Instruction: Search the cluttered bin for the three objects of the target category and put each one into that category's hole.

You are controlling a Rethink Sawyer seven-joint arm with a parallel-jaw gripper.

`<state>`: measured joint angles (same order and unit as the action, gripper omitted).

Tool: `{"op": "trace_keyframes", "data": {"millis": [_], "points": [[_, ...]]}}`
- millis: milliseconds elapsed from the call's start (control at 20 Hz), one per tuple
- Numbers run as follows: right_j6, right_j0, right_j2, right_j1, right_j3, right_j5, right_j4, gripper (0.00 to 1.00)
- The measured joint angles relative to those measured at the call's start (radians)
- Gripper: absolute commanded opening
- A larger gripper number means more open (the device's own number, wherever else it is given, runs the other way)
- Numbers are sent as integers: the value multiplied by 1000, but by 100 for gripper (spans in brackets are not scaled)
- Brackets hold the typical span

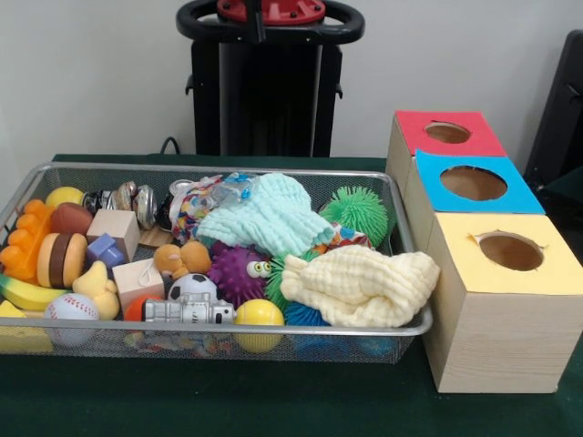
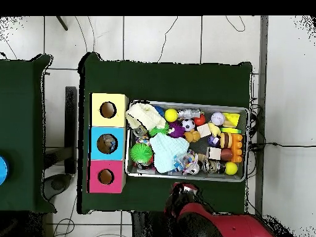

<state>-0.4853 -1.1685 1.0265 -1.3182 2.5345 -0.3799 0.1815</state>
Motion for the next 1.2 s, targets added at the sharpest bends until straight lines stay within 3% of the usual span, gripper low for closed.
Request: {"op": "trace_keyframes", "data": {"millis": [300, 650, 1000, 1200], "points": [[0, 103, -103, 82, -74, -9, 111, 0], [0, 115, -153, 157, -138, 12, 129, 0], [0, 265, -358, 281, -276, 69, 258, 0], [0, 312, -419, 336, -324, 93, 289, 0]]}}
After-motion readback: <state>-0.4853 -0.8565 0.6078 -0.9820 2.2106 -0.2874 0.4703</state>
